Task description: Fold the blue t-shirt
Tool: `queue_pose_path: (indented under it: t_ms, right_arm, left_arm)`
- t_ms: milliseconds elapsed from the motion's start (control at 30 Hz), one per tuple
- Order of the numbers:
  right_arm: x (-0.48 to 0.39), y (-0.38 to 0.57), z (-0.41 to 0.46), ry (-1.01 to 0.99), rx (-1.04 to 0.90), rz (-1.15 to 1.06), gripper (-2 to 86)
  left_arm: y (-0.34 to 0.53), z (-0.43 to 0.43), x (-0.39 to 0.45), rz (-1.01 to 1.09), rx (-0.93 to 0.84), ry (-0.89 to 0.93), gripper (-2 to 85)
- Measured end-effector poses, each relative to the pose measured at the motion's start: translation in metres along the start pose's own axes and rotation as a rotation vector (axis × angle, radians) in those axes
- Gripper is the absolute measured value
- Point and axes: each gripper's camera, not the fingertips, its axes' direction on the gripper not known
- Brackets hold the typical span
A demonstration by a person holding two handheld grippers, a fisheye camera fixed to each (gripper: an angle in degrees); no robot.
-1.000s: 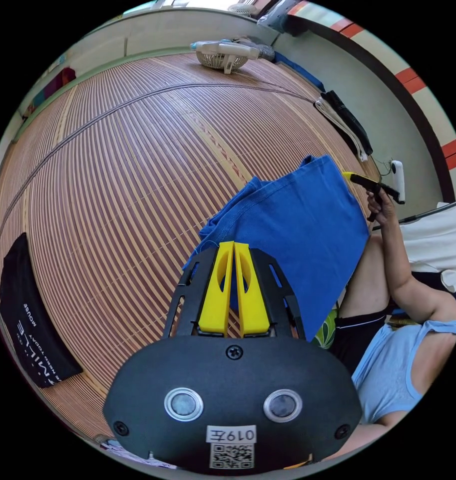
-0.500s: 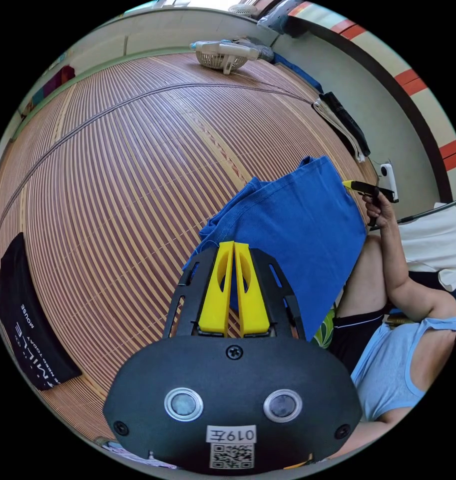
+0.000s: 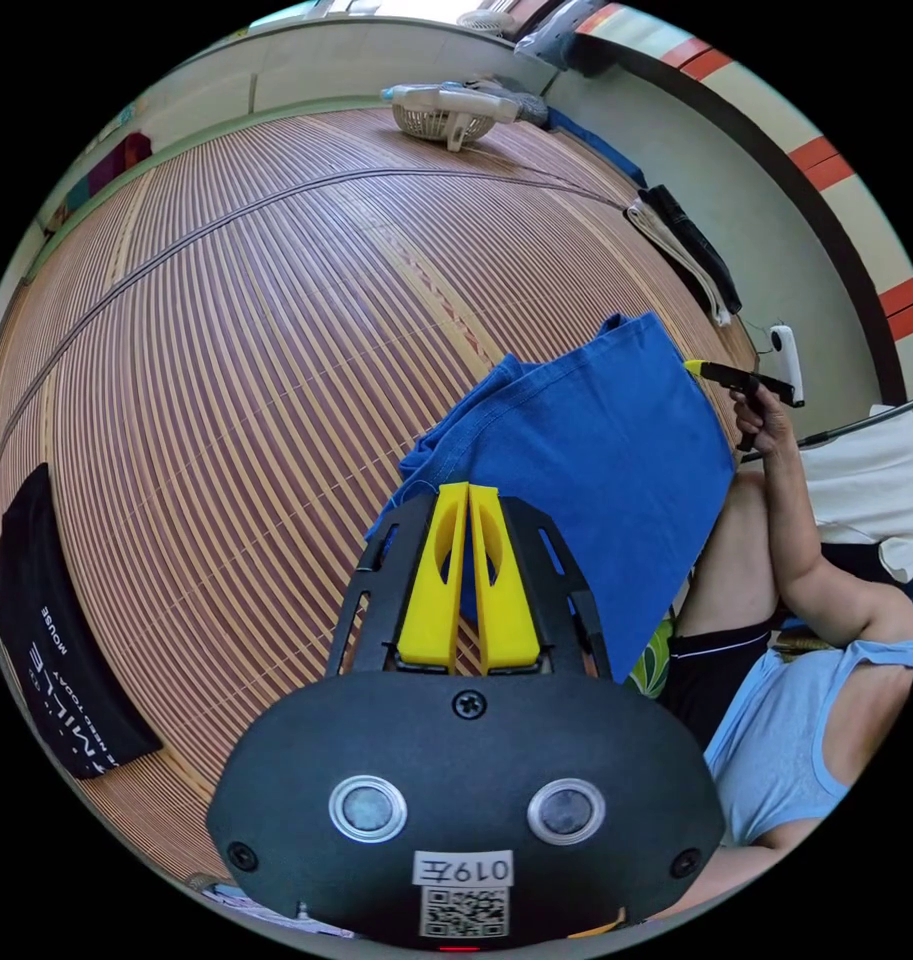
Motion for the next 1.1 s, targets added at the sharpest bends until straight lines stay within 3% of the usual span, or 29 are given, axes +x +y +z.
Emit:
queue_pose_path:
  t_ms: [300, 400, 633, 900, 1100]
  right_arm:
    - [0.034, 0.016, -0.037, -0.128, -0.100, 0.048, 4.7]
    - [0.038, 0.018, -0.044, -0.170, -0.108, 0.039, 0.9]
    - [0.044, 0.021, -0.080, -0.125, -0.021, 0.057, -0.7]
    - [0.049, 0.022, -0.084, -0.197, -0.104, 0.058, 4.8]
    - [0.044, 0.020, -0.089, -0.187, -0.113, 0.036, 0.2]
  left_arm:
    - [0.016, 0.005, -0.007, -0.005, 0.002, 0.006, 0.8]
    - [0.022, 0.006, -0.008, -0.007, 0.001, 0.001, 0.8]
    - [0.042, 0.010, -0.015, -0.013, 0.008, 0.002, 0.7]
    - [0.066, 0.014, -0.024, -0.016, 0.012, 0.004, 0.6]
    - [0.087, 0.018, -0.035, -0.018, 0.015, 0.007, 0.7]
